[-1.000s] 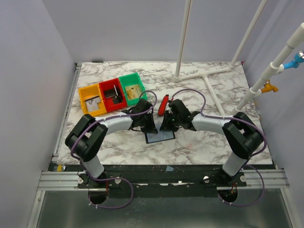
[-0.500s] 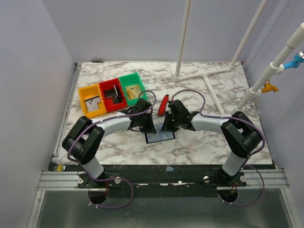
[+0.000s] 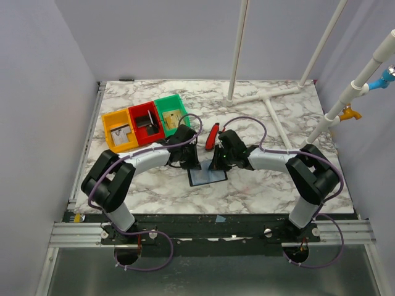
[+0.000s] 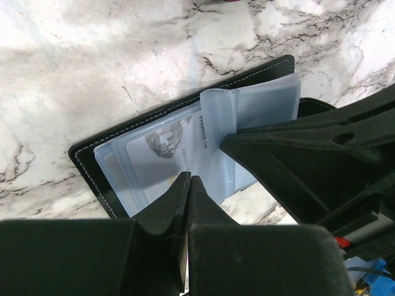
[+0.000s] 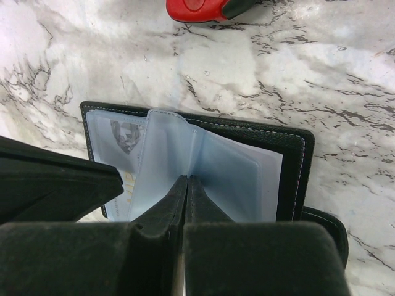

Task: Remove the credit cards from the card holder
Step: Remove the credit card from the card holder.

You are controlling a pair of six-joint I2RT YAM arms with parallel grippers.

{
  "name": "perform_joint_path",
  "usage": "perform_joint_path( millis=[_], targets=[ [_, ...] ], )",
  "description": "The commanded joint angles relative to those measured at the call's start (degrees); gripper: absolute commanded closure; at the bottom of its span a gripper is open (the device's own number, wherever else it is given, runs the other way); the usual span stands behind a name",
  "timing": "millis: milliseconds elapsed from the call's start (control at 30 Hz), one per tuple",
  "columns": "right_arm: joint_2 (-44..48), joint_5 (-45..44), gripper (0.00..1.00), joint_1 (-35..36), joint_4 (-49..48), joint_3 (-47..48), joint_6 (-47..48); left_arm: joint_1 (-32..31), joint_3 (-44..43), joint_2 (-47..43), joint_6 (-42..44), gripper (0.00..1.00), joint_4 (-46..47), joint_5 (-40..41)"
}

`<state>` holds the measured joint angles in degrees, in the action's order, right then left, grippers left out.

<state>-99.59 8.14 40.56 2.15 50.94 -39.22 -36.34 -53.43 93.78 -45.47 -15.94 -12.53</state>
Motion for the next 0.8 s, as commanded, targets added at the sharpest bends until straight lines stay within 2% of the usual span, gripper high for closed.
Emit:
perform_joint_path(
  millis=[0,500,567,767],
  targets=[
    [-2.1,0.6,0.99,0.3,0.0,-1.6,-0.5,0.2,-1.5,2.2,1.0,1.00,0.0,0.8],
    [-1.3,0.8,0.98,0.1,1.0,-0.4,0.1,-1.2,-1.9,3.2,1.6,1.00,1.9,-2.4],
    [-0.4,0.6,0.94,0.1,1.7,0.1,0.3,-1.5,-2.1,3.3,1.6,1.00,2.4,-2.8],
    [3.2,-0.1,0.71,0.1,3.9,1.5,0.8,-2.0,-2.4,3.6,1.3,1.00,3.0,-3.7]
  ],
)
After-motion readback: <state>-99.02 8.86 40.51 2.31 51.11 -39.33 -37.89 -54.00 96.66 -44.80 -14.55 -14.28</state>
